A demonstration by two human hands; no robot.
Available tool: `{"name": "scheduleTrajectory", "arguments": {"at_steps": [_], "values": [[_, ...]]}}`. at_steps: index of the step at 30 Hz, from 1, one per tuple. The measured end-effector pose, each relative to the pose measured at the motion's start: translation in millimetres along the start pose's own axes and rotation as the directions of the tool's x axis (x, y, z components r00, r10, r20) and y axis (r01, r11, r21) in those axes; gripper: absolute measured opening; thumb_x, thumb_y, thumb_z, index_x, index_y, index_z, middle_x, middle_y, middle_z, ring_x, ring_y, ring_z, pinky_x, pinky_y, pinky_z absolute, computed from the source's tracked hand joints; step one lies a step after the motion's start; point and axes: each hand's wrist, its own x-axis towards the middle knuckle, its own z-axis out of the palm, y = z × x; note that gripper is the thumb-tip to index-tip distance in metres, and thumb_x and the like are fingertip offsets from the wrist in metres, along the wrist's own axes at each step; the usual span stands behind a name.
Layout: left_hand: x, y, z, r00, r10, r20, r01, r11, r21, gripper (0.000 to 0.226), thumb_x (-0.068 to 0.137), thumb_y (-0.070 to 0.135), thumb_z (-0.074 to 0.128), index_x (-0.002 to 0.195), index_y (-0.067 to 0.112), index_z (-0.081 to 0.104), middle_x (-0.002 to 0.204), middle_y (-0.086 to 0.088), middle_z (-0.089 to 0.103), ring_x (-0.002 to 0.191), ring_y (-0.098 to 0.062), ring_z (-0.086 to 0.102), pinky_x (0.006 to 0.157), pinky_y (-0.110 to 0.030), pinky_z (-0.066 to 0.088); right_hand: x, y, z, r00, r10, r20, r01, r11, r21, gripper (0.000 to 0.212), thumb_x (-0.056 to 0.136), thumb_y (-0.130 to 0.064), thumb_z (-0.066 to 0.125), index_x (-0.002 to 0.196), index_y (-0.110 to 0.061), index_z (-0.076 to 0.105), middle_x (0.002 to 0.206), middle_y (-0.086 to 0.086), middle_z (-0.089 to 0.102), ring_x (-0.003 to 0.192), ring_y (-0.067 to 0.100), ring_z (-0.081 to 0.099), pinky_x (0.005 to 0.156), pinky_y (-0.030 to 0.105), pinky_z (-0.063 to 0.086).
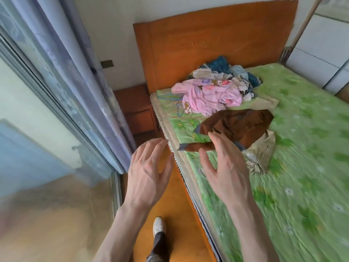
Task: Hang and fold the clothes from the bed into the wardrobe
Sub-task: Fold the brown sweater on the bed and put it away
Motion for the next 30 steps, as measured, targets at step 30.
{"name": "scheduleTrajectory", "arguments": {"at_steps": [30], "values": [[426,-81,312,0.816,0.539,0.210,-0.444,0.816,-0.369,0.036,0.103,0.027,0.061,0.134,0.009,0.066,0.129,-0.007,0.066,0.122,-0.028,0.061,0.099,-0.047,0.053,315,183,120,0.731,0.634,-0.251,-0.661,0.750,-0.030,0.059,0.102,-0.054,0.042,0.149,-0.020,0.051,0.151,-0.003,0.053,0.142,0.019,0.047,0.114,0.045,0.044]]}}
